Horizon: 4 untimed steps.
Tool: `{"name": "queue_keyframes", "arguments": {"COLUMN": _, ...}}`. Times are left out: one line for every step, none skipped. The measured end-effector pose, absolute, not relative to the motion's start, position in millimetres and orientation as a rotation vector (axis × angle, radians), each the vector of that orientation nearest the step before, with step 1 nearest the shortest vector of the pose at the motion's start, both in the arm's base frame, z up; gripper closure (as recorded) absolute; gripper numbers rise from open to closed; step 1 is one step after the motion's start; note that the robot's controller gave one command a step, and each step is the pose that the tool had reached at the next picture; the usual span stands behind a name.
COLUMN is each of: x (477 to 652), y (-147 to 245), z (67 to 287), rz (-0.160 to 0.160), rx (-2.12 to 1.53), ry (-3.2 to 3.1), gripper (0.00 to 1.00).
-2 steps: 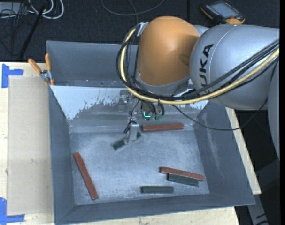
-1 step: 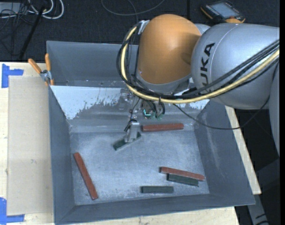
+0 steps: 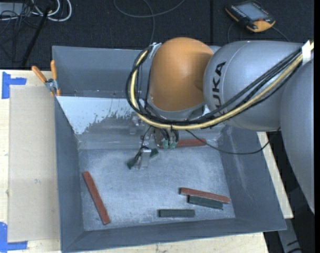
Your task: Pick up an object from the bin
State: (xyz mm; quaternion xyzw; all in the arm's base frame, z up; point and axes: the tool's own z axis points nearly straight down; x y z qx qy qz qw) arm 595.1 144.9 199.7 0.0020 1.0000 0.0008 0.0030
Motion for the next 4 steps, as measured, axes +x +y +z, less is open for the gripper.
{"name": "queue_keyframes", "arguments": {"x": 592.5, "y": 149, "z": 178, "rz": -0.001, "rx": 0.003, "ry": 3.142, "gripper": 0.00}}
{"name": "queue_keyframes", "arguments": {"x": 606.0, "y": 158, "z": 123, "rz": 0.002, "rx": -0.134, "ry": 3.135, "gripper": 0.00}}
{"name": "queue_keyframes", "arguments": {"x": 609.9, "y": 111, "z": 97, "rz": 0.003, "rx": -0.303, "ry": 3.129, "gripper": 0.00}}
{"name": "queue_keyframes", "arguments": {"x": 618.8, "y": 142, "z": 73, "rz": 0.001, "rx": -0.129, "ry": 3.134, "gripper": 1.00}}
